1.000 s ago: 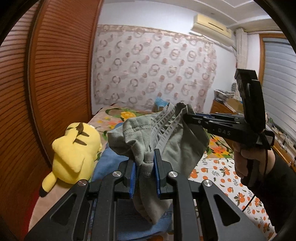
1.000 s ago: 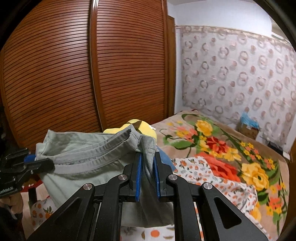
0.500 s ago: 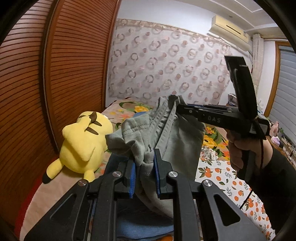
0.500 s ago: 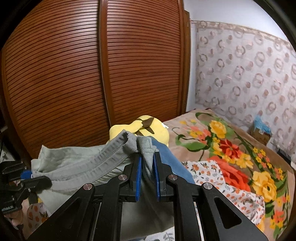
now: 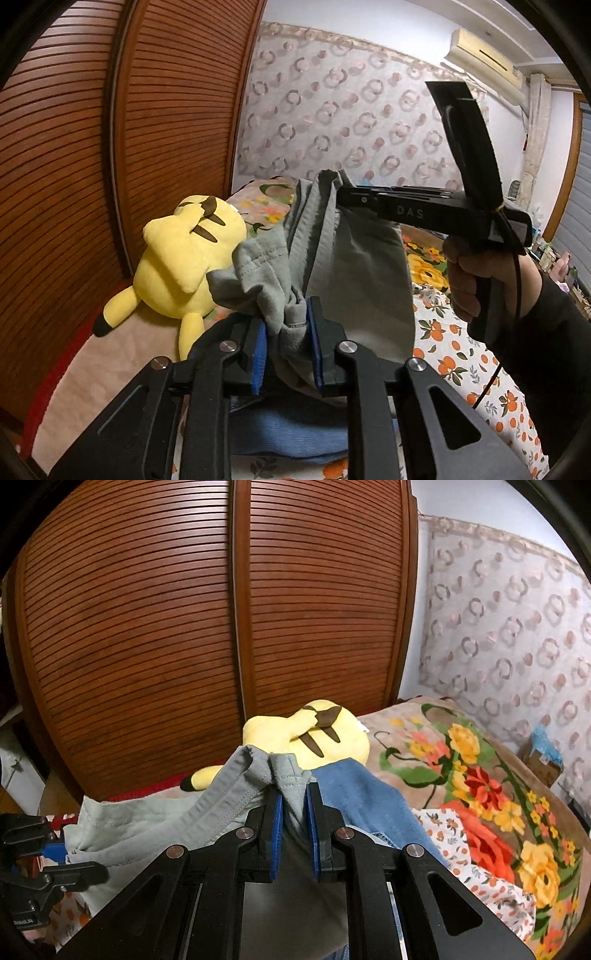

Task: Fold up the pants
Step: 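Carry the lifted shorts with both tools over the blue jeans stack, then lower the shorts onto the jeans stack and open both tools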

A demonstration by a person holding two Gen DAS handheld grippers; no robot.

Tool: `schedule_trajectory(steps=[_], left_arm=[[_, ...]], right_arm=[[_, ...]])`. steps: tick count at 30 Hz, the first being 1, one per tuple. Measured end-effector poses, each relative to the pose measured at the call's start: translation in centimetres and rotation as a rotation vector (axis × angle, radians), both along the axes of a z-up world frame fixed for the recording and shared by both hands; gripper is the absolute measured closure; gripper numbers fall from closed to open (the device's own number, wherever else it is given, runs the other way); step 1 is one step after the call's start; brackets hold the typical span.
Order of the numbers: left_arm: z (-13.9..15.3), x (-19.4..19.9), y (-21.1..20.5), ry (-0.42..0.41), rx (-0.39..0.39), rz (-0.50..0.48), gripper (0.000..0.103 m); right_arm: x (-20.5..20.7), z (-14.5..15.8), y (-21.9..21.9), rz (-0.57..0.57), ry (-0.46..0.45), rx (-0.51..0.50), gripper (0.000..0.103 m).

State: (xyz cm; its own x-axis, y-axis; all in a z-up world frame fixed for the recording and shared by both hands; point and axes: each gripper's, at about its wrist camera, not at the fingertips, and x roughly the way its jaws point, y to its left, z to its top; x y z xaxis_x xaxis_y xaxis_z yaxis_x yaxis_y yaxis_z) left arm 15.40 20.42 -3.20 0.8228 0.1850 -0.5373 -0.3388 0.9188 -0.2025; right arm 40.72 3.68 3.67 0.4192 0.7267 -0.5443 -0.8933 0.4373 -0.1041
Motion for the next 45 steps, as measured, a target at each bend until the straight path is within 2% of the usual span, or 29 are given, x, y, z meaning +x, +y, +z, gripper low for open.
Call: schedule_trajectory(steps=[2, 5, 7, 11, 17, 27, 34, 45], left_arm=[[0.1, 0.1, 0.1, 0.000, -0.006, -0.001, 0.076], [0.7, -0.2, 0.2, -0.020, -0.010, -0.014, 0.062], [1.3, -0.3, 0.1, -0.039, 0.006, -0.022, 0.056], [2.0, 0.0, -0.6, -0.033, 0.047, -0.037, 0.056], [1.2, 0.4, -0.8, 0.011, 0.088, -0.034, 0.056], [-1.7, 0.8, 0.7, 0.116, 0.073, 0.006, 0.056], [-2.5, 0.8, 1.1, 0.127, 0.057, 0.003, 0.056], [-2.1, 0.1, 0.9, 0.129, 0.064, -0.008, 0.056]], right_arm=[[0.2, 0.1, 0.0, -0.004, 0.004, -0.001, 0.091], [0.2, 0.5, -0.3, -0.017, 0.014, 0.004, 0.079], [0.0, 1.0, -0.9, -0.029, 0.017, 0.020, 0.076], [-0.2, 1.7, -2.1, -0.046, 0.024, 0.045, 0.075], [-0.9, 0.2, -4.0, -0.037, 0.059, 0.044, 0.075], [2.0, -1.3, -3.1, -0.113, 0.080, -0.005, 0.075], [2.6, -1.8, -2.0, -0.125, 0.090, 0.000, 0.075], [-1.3, -1.2, -4.2, -0.123, 0.079, 0.065, 0.075]])
